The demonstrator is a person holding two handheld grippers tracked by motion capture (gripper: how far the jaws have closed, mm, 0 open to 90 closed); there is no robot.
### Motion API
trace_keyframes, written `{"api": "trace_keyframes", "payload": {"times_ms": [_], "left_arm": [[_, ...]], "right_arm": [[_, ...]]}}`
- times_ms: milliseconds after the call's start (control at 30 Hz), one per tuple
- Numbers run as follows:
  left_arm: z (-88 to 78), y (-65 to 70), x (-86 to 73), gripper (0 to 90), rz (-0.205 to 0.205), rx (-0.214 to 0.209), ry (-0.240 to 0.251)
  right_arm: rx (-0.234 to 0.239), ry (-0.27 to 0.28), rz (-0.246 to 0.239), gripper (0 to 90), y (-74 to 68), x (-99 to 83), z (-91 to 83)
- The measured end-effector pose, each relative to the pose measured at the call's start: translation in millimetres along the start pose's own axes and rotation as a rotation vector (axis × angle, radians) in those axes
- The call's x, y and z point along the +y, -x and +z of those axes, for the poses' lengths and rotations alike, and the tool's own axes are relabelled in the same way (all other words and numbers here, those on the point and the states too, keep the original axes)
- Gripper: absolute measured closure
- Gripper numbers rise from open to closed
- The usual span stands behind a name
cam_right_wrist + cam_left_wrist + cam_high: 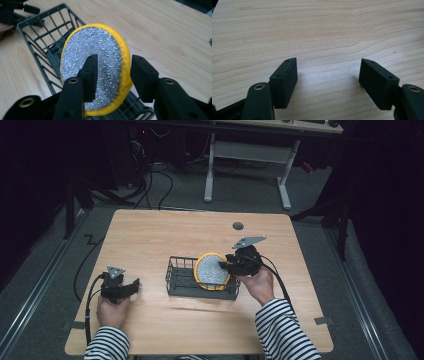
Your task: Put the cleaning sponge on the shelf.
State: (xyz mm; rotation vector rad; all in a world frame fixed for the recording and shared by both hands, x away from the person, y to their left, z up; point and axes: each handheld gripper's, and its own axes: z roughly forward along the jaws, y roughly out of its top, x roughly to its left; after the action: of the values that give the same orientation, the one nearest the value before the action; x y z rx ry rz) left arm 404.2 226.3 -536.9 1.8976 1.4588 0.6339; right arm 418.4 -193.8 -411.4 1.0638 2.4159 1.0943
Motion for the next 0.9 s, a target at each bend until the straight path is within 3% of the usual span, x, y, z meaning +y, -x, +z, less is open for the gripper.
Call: {"api": "trace_keyframes", "payload": {"times_ms": [200, 233, 333, 367, 500, 600, 900], "left_arm": [[0.1, 0.1, 0.0, 31.6, -0.001, 0.0, 0.001], [0.0, 0.0, 0.0, 31.6, 0.0, 0.0, 0.0], [0.0, 0.0, 0.0, 31.6, 0.001, 0.0, 0.0], [-0.1, 0.1, 0.0, 31.6, 0.001, 0.001, -0.001], [0.0, 0.2, 0.0, 31.6, -0.001, 0.001, 0.0], [0.1, 0.2, 0.0, 31.6, -0.001, 0.001, 0.001], [0.0, 0.2, 0.0, 31.6, -0.001, 0.001, 0.0]], "right_arm": [[-0.045, 0.031, 0.056, 51.0, 12.8, -12.6, -14.1], [-0.056, 0.067, 0.09, 49.7, 19.8, -20.3, -22.4], [-0.077, 0.077, 0.119, 49.7, 26.4, -28.8, -29.3], [-0.087, 0.083, 0.158, 49.6, 33.4, -38.3, -34.7], [-0.107, 0.082, 0.18, 49.7, 39.4, -47.2, -42.2], [-0.115, 0.132, 0.202, 50.5, 43.3, -53.7, -52.4], [-0.144, 0.135, 0.259, 50.3, 54.0, -73.8, -63.0]]}}
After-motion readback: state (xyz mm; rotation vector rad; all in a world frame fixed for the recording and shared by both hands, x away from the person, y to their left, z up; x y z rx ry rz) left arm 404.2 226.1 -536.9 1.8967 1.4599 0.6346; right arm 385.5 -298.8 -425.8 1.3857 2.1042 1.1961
